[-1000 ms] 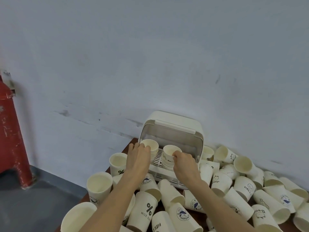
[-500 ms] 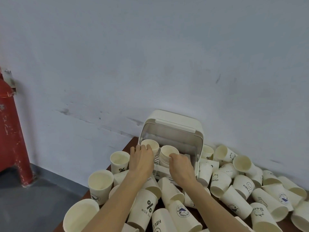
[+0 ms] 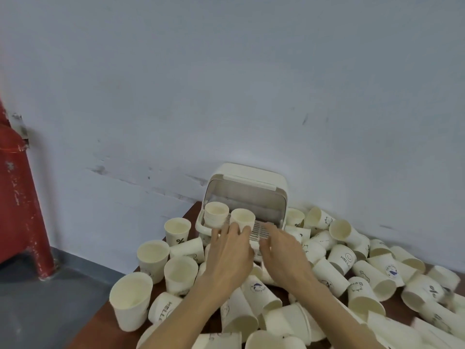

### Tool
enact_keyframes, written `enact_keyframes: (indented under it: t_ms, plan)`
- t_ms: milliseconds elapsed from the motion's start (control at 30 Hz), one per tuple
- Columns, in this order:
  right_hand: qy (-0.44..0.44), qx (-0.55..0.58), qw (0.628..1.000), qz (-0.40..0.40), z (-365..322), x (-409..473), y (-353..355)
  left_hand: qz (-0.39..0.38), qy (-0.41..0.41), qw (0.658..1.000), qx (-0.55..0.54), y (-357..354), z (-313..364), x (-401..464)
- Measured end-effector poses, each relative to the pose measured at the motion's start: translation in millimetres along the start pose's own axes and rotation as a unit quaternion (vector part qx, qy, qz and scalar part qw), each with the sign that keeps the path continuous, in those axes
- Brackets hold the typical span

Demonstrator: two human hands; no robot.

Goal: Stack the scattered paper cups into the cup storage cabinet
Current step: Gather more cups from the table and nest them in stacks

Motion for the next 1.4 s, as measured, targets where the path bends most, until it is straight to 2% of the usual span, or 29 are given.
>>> enact_keyframes:
  t_ms: [200,400,500,800,1033,1200,1400]
  plan:
    - [-0.030,0.026,0.999,0.031,29,-63,54,0.044,-0.034,0.997,-0.058,22,48,-26]
    - [-0.088,0.069,0.993,0.025,62,-118,97,0.069,-0.044,0.984,-0.161,30,88,-55]
    - [-0.120,0.101,0.987,0.034,83,-145,109,0.062,-0.036,0.979,-0.191,27,101,-71]
    - [-0.163,0.118,0.980,0.000,115,-180,90,0.058,-0.024,0.979,-0.195,18,107,-87]
    - [-0.156,0.131,0.979,-0.014,113,-174,75,0.033,0.002,0.981,-0.191,12,99,-87]
    - [-0.159,0.107,0.981,-0.038,110,-163,68,0.004,0.010,0.984,-0.176,0,91,-77]
    - [-0.198,-0.031,0.976,-0.090,108,-124,43,-0.055,-0.007,0.989,-0.135,-27,75,-55]
Point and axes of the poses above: each hand's wrist, its own x-axis towards the middle knuckle, its own y-axis out of the back of the hand, z = x × y, the point moved 6 cm from there along x, towards the middle knuckle, and after that the axes turned 15 degrees about -y, right-handed, at the moved point
